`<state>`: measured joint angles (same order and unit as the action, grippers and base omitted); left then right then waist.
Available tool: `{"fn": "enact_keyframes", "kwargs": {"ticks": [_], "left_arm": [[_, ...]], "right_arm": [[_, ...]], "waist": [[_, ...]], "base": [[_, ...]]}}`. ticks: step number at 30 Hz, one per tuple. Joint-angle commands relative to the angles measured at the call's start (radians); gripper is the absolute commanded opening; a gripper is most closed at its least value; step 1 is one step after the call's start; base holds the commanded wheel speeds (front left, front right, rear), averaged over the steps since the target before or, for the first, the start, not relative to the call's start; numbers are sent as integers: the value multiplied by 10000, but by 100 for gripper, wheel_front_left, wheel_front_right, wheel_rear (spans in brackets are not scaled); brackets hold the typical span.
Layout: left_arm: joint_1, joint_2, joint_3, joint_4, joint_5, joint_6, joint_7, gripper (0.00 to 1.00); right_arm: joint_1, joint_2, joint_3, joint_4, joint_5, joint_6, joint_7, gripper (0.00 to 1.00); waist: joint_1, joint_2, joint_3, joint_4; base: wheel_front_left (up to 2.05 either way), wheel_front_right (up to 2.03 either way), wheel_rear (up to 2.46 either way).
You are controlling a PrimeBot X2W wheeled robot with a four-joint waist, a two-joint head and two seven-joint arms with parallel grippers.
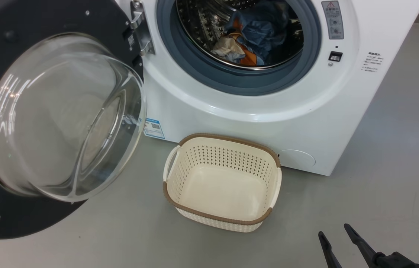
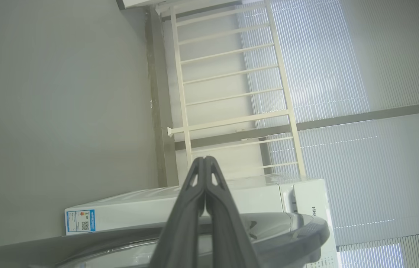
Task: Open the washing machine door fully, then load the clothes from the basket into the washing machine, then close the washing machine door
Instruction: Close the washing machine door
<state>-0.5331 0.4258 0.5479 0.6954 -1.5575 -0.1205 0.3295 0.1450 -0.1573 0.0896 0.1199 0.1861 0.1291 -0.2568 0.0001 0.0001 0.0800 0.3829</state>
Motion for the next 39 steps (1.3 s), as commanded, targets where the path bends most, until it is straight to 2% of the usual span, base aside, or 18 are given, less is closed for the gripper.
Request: {"fn": "enact_keyframes", "kwargs": {"ticks": [1, 8, 14, 21, 25, 33, 39], "left_arm": [[-73, 686, 122, -297, -65, -98, 184, 0], [109, 684, -206, -404, -295, -100, 1359, 0], [597, 604, -595, -793, -646, -100, 2998, 0], [1220, 384, -629, -1586, -929, -101, 3901, 0], [1410, 164, -640, -2190, -1137, -101, 4310, 0], [2114, -639, -880, -4289, -1627, -101, 5396, 0], [2704, -1351, -1499, -5981, -1689, -101, 6080, 0]], "right_arm": [[-112, -134, 281, -237, -7, 16, -49, 100], [-176, -115, 272, -250, -13, 16, -49, 100], [-196, -125, 216, -257, -36, 16, -49, 100], [-179, -77, 167, -279, -63, 16, -49, 100], [-146, -33, 118, -286, -70, 16, -49, 100], [-227, 157, 112, -290, -84, 16, -49, 100], [-275, 365, 104, -269, -57, 16, -49, 100]], "waist": [[-1, -1, -16, -54], [-1, -1, 50, -80], [-1, -1, 85, -9], [-1, -1, 52, 78], [-1, -1, 57, 168], [-1, -1, 19, 236], [-1, -1, 0, 164]], "base": [[0, 0, 0], [0, 0, 0], [0, 0, 0], [0, 0, 0], [0, 0, 0], [0, 0, 0], [0, 0, 0]]}}
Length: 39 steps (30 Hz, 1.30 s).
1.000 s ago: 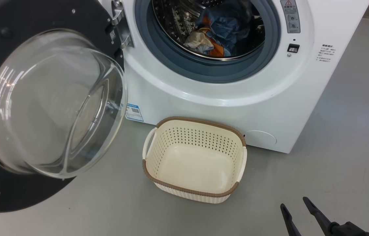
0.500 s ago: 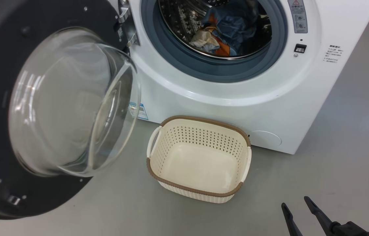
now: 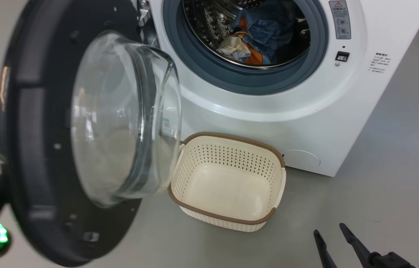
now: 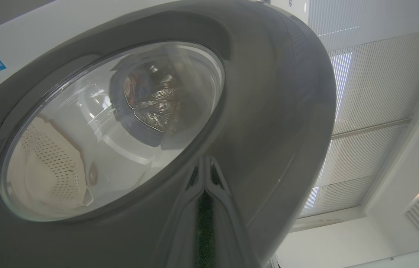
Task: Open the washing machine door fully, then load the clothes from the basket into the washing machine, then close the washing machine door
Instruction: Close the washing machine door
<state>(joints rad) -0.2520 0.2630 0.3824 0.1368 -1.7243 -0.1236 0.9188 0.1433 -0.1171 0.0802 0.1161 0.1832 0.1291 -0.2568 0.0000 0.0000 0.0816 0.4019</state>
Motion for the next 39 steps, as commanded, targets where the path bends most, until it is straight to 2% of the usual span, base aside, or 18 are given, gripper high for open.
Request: {"fn": "enact_keyframes", "kwargs": {"ticks": [1, 9, 17, 28, 33, 39], "left_arm": [[-20, 104, 13, -677, 24, -71, 199, 0], [305, -784, -1205, -2234, 913, 186, 1, 0], [-133, -1296, -1852, -2653, 1520, 488, -419, 0], [-1127, -1665, -2230, -2054, 2182, 435, -1259, 0], [-1638, -1824, -2367, -1512, 2359, 312, -1742, 0], [-2583, -1979, -2599, -178, 2770, 92, -2716, 0]], "right_arm": [[-272, 5, 229, -215, -25, 16, -49, 100], [-523, 235, 373, -209, 13, 16, -49, 100], [-697, 375, 396, -187, 33, 16, -49, 100], [-871, 565, 386, -188, 78, 16, -49, 100], [-981, 610, 405, -171, 118, 16, -49, 100], [-1124, 640, 445, -136, 106, 16, -49, 100]], "waist": [[0, 0, -39, -60], [0, 0, -75, -623], [0, 0, -63, -1834], [0, 0, 131, -3675], [0, 0, 252, -4167], [0, 0, 384, -4574]], "base": [[0, 0, 0], [0, 0, 0], [0, 0, 0], [0, 0, 0], [0, 0, 0], [0, 0, 0]]}}
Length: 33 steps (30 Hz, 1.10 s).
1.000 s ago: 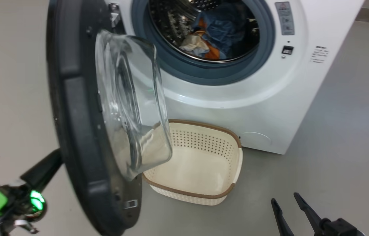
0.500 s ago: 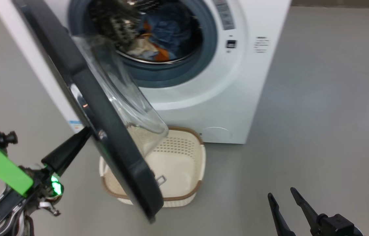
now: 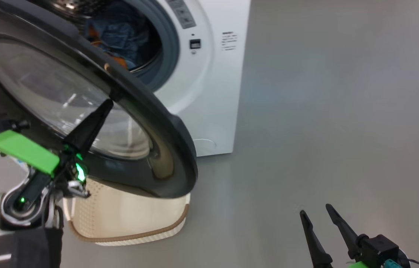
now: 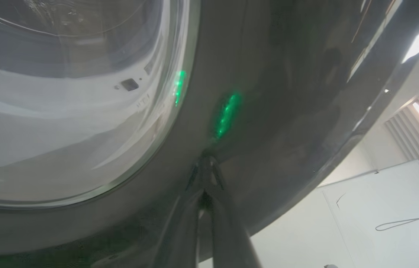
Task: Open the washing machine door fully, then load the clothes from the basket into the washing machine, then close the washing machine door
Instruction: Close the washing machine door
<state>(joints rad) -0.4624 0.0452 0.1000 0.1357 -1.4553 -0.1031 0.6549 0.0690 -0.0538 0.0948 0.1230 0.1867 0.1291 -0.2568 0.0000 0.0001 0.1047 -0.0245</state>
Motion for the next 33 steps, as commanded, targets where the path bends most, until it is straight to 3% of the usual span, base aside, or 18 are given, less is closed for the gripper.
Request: {"fn": "enact_keyframes", "kwargs": {"ticks": [1, 11, 17, 23, 24, 26, 28, 29, 30, 31, 33], "left_arm": [[-623, 180, 206, 56, 101, -143, -242, 0], [-1323, 158, -23, 1364, 492, -271, -1588, 0], [-746, 567, -586, 809, 1461, -274, -2595, 0], [727, 1119, -1640, -133, 2926, -275, -4298, 0], [1003, 1225, -1767, -187, 3232, -275, -4652, 5], [1525, 1420, -1992, -182, 3889, -275, -5339, 35], [1974, 1611, -2153, -76, 4647, -275, -6031, 50], [2174, 1678, -2205, 20, 5036, -264, -6378, 77], [2357, 1744, -2251, 112, 5445, -208, -6733, 95], [2534, 1865, -2330, 190, 5959, -120, -7104, 100], [2714, 1915, -2393, 280, 6363, -9, -7444, 100]], "right_arm": [[-400, 10, 288, -200, 72, 16, -49, 100], [-331, 26, 210, -197, 60, 16, -49, 100], [-305, 30, 180, -193, 66, 16, -49, 100], [-189, 33, 93, -239, 77, 16, -49, 100], [-161, 33, 98, -239, 83, 16, -49, 100], [-105, 34, 69, -247, 100, 16, -49, 100], [-87, 34, 52, -259, 103, 16, -49, 100], [-91, 34, 33, -261, 101, 16, -49, 100], [-96, 34, 22, -262, 95, 16, -49, 100], [-106, 34, 24, -264, 85, 16, -49, 100], [-113, 34, 18, -266, 72, 16, -49, 100]], "waist": [[0, -1, 153, -349], [0, -1, 10, -311], [0, -1, -90, -77], [0, -1, -179, 222], [0, -1, -200, 272], [0, -1, -237, 382], [0, -1, -237, 482], [0, -1, -241, 532], [0, -1, -253, 576], [0, -1, -262, 605], [0, -1, -274, 641]], "base": [[0, 0, 0], [0, 0, 0], [0, 0, 0], [0, 0, 0], [0, 0, 0], [0, 0, 0], [0, 0, 0], [0, 0, 0], [0, 0, 0], [0, 0, 0], [0, 0, 0]]}}
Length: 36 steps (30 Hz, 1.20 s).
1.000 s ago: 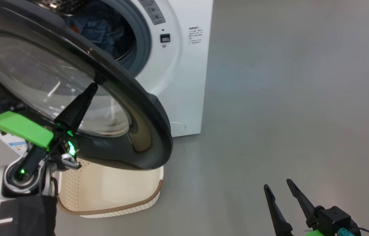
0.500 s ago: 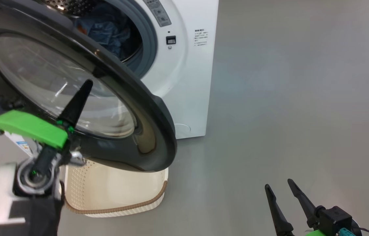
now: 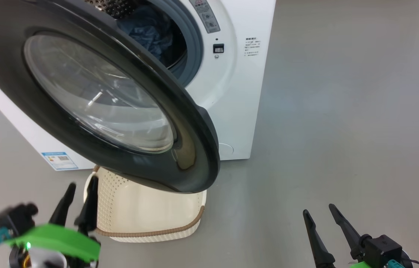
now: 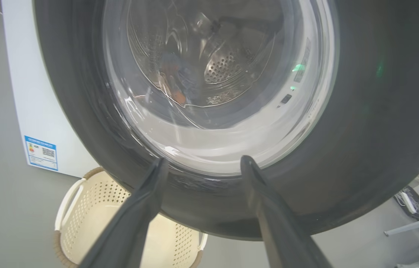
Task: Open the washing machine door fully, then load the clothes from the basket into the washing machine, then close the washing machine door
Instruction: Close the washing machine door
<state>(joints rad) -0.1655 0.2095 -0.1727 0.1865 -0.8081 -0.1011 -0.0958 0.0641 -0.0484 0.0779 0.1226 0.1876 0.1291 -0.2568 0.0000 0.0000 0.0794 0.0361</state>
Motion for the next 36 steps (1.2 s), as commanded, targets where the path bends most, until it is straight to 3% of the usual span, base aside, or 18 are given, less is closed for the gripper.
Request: {"fn": "enact_keyframes", "kwargs": {"ticks": [1, 6, 14, 19, 23, 33, 34, 35, 36], "left_arm": [[-60, 266, 298, -161, 173, 76, -247, 100], [879, 287, 227, 144, 1255, 552, -1282, 100], [2290, 110, 617, 127, 3142, 1124, -1652, 100], [2943, -491, 1422, -382, 4249, 1292, -1657, 100], [3243, -917, 2056, -697, 4869, 1216, -1658, 100], [3281, -1416, 2863, -688, 5634, 539, -1659, 100], [3272, -1444, 2904, -683, 5674, 490, -1659, 100], [3263, -1468, 2939, -679, 5709, 443, -1659, 100], [3255, -1489, 2971, -673, 5739, 404, -1659, 100]], "right_arm": [[-72, -19, 176, -260, 52, 16, -49, 100], [-34, -26, 86, -272, 8, 16, -49, 100], [180, -100, 33, -263, -26, 16, -49, 100], [151, -96, 0, -317, -36, 16, -49, 100], [128, -89, -59, -332, -42, 16, -49, 100], [88, -73, -138, -306, -89, 16, -49, 100], [68, -72, -163, -315, -103, 16, -49, 85], [44, -70, -206, -336, -112, 16, -49, 37], [26, -67, -237, -349, -109, 16, -49, 0]], "waist": [[0, 0, -33, 63], [0, 0, -197, 178], [0, 0, -675, 111], [0, 0, -705, 16], [0, 0, -701, -24], [0, 0, -717, -70], [0, 0, -713, -75], [0, 0, -710, -79], [0, 0, -706, -83]], "base": [[0, 0, 0], [0, 0, 0], [0, 0, 0], [0, 0, 0], [0, 0, 0], [0, 0, 0], [0, 0, 0], [0, 0, 0], [0, 0, 0]]}}
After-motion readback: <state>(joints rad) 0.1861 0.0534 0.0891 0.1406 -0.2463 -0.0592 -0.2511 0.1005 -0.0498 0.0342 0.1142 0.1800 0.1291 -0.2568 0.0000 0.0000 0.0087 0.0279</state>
